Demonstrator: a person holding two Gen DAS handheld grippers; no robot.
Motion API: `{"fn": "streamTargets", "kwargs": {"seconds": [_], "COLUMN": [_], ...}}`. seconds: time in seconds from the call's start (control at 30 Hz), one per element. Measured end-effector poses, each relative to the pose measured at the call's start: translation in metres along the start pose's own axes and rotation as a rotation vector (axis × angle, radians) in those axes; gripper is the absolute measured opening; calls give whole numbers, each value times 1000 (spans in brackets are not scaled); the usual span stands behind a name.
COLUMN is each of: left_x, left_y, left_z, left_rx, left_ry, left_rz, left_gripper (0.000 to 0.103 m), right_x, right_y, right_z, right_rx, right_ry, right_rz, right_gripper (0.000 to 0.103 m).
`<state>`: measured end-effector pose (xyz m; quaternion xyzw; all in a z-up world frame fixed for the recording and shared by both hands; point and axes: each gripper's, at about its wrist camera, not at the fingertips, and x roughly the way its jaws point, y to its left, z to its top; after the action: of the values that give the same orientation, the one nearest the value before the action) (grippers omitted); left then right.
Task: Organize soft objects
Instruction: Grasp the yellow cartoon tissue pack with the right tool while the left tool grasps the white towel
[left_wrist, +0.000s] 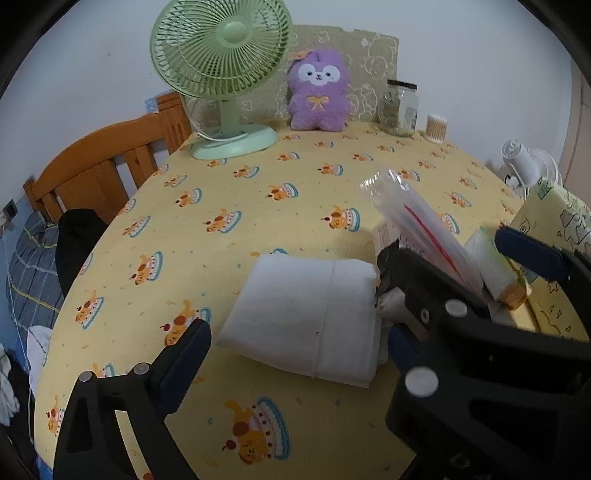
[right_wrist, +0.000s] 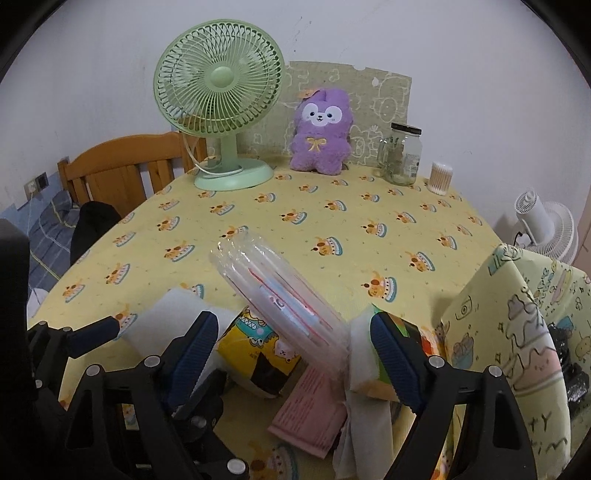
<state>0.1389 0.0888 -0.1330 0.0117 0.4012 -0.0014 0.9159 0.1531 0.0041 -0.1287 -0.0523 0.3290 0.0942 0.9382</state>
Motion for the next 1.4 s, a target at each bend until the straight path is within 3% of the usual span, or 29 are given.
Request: {"fn": "streamTargets", "kwargs": {"seconds": [0.3,0.7,1.13,1.2,1.4], "left_x": [13,11,0,-1,-2], "left_y": [-4,-2,1,1,1], "left_z": [4,0,-10,-9,-9], "left_rx": [5,-16,-20,-22,-22], "left_ry": [32,44,39,38,31], "left_rz": [-16,-34,-11,-12,-16], "left_gripper": [95,70,64,63,58], "right_x": [22,19,18,18,18], "right_y": [-8,-5,1,2,3], "right_z": [1,-4,-16,-16,-15], "right_rx": [34,53,74,77,81], "right_ry": [78,97,161,168,167], "right_rz": [56,78,116,126,131], "right_gripper": [74,74,74,57,53]}}
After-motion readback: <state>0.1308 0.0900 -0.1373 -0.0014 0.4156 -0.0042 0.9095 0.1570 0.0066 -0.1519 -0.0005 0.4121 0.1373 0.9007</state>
